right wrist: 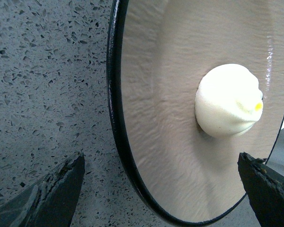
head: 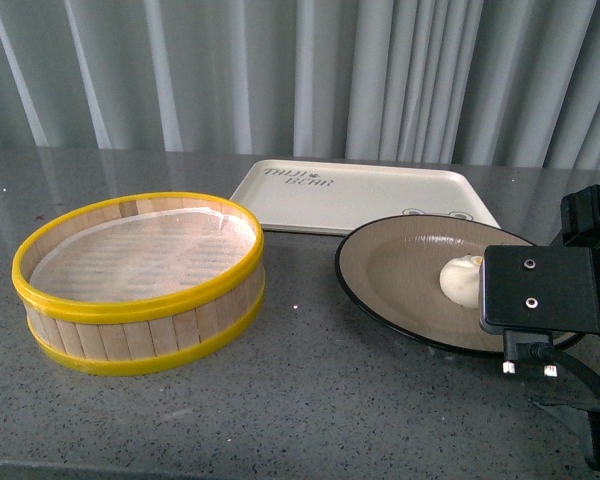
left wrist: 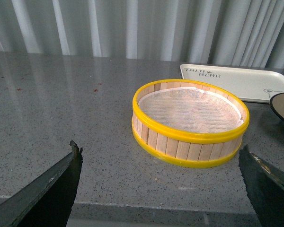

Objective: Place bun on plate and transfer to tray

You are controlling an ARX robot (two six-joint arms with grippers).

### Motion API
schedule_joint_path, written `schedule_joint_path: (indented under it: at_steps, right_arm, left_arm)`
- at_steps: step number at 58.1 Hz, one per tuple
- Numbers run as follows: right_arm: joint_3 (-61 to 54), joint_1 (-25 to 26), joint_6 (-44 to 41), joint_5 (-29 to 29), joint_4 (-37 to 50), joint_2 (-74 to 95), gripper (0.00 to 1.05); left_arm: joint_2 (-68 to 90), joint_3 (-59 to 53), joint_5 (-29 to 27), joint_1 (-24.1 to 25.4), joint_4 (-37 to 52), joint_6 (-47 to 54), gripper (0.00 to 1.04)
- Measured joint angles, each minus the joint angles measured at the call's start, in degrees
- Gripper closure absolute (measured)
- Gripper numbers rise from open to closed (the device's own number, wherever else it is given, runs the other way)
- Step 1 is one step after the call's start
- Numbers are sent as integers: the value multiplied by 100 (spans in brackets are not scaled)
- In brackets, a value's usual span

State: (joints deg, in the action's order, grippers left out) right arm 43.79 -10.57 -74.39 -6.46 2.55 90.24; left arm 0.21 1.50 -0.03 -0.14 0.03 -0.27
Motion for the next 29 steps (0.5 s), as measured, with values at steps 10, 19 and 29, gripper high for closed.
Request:
schedule_joint_path:
  at_steps: [10,19,29]
  right_arm:
    - [138,-37,4,4,37,103,8]
    - [245,-94,22,39,46,212,31]
    - [245,-160,15,63,66,361,59]
  left_arm:
    - [0,0,0,0,0,2,7]
    - [0,0,0,0,0,2,7]
    - [0,0,0,0,0,2,7]
